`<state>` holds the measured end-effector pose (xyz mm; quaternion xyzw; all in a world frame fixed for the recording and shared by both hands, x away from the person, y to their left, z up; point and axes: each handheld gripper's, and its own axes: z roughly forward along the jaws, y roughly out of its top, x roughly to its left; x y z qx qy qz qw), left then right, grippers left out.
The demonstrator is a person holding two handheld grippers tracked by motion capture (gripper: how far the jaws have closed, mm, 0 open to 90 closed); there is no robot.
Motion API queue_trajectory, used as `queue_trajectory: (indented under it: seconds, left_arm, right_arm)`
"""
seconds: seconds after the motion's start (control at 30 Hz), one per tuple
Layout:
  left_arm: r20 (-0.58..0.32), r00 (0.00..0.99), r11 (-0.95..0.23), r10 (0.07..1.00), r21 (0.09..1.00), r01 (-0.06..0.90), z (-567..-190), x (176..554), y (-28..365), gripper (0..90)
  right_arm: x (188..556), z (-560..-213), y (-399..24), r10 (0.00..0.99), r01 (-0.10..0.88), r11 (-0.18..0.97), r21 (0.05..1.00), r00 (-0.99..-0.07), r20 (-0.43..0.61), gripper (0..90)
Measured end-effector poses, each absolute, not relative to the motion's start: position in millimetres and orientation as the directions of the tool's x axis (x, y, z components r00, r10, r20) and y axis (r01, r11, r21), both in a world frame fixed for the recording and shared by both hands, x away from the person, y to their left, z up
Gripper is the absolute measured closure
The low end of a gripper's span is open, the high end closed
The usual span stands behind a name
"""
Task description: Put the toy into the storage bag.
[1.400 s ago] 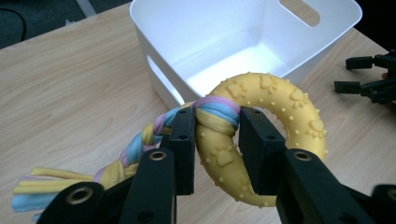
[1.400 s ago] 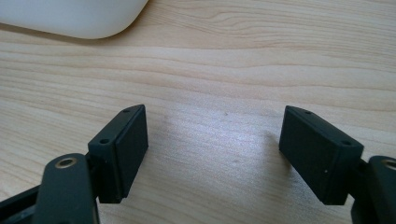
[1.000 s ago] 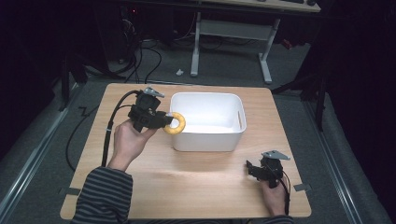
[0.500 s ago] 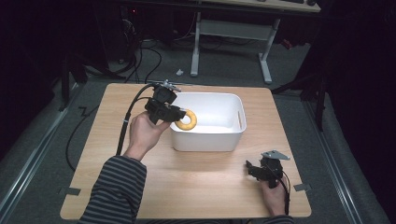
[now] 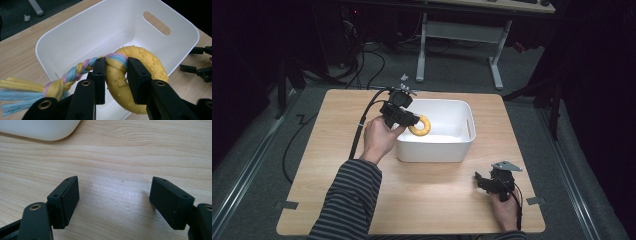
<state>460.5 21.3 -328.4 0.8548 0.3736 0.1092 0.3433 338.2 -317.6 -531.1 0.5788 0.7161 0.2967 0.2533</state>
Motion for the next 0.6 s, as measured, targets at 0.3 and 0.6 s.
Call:
queue_trajectory:
  seconds: [0.3,0.6]
  left_arm:
    - [-0.08,0.701,-0.489,0.709,0.661,0.57,-339,469,6,69.1]
    - [-0.083,0.695,-0.49,0.714,0.651,0.58,-351,478,-5,69.0]
  right_arm:
    - [338,-531,-318,0.979,0.677,0.157,0.719,-0.204,-0.021,23.9]
    - [338,-531,-317,0.979,0.678,0.156,0.719,-0.203,-0.02,23.9]
